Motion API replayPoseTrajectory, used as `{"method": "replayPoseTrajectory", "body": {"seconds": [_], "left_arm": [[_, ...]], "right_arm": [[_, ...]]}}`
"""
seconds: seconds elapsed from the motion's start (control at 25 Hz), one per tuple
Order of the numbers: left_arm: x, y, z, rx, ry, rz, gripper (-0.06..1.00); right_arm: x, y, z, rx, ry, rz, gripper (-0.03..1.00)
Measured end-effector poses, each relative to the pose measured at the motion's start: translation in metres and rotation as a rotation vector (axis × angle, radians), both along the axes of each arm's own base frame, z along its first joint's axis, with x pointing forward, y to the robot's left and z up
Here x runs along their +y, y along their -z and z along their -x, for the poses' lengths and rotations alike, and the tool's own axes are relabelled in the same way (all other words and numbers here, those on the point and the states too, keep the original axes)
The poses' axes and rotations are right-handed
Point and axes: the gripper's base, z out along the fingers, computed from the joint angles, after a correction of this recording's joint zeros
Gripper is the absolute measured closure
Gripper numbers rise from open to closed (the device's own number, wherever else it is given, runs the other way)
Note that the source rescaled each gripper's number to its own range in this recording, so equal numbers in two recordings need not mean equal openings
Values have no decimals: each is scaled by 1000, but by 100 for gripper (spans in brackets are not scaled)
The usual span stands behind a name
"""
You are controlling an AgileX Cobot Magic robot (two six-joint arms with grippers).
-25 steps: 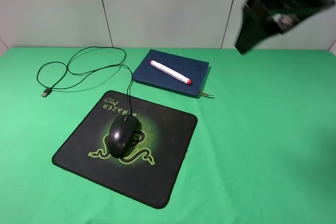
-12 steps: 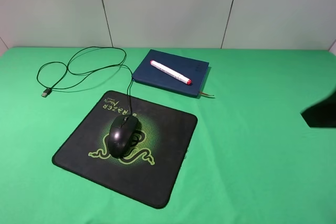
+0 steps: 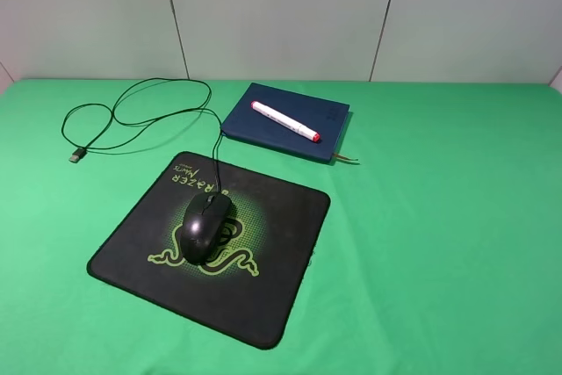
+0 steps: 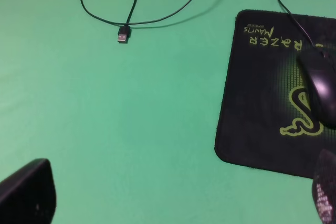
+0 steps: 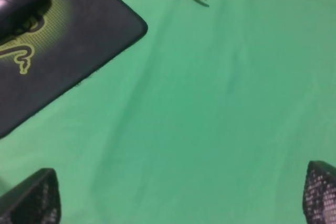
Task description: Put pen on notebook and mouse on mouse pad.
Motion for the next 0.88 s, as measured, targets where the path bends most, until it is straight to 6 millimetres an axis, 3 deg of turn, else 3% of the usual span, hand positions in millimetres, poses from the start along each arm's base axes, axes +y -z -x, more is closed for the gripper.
{"method": "replayPoseTrajectory", "body": {"seconds": [0.2,0.68,0.88], "left_arm": [[0,0,0,0,0,0,-1],[0,0,0,0,0,0,-1],[0,0,0,1,-1,-1,-1]], "right_arm": [[-9,2,16,-109,1,-57,-3],[-8,1,17,-113,0,-79,-3],[-8,1,17,-116,116,-77,-3]]}}
